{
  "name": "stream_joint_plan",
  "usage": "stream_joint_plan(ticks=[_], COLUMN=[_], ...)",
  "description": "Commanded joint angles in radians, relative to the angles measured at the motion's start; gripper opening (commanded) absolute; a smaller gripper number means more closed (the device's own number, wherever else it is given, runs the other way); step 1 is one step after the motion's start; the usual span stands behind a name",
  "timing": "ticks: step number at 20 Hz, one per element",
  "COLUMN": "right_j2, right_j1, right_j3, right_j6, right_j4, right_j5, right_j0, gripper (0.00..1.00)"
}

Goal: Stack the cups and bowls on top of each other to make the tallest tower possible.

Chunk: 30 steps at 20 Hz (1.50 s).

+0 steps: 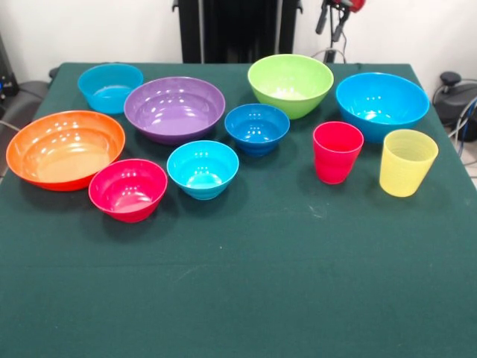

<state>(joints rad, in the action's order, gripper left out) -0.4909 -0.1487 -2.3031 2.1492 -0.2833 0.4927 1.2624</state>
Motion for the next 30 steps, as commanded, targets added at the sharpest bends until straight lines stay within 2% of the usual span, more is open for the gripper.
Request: stream_joint_plan(ticks=[1,13,30], right_j2=[0.213,0.222,0.248], right_j1=[-0.136,-0.043,-0.002], right_j3=[-0.043,0.010,0.076], right_j6=[0.124,0.116,0.101], right_j4=[0.223,0.184,0.179], right_j5=[-0.147,-0.091,-0.075], right_j0=[-0.379,-0.379,-0.404], gripper=[1.00,1.00,1.00])
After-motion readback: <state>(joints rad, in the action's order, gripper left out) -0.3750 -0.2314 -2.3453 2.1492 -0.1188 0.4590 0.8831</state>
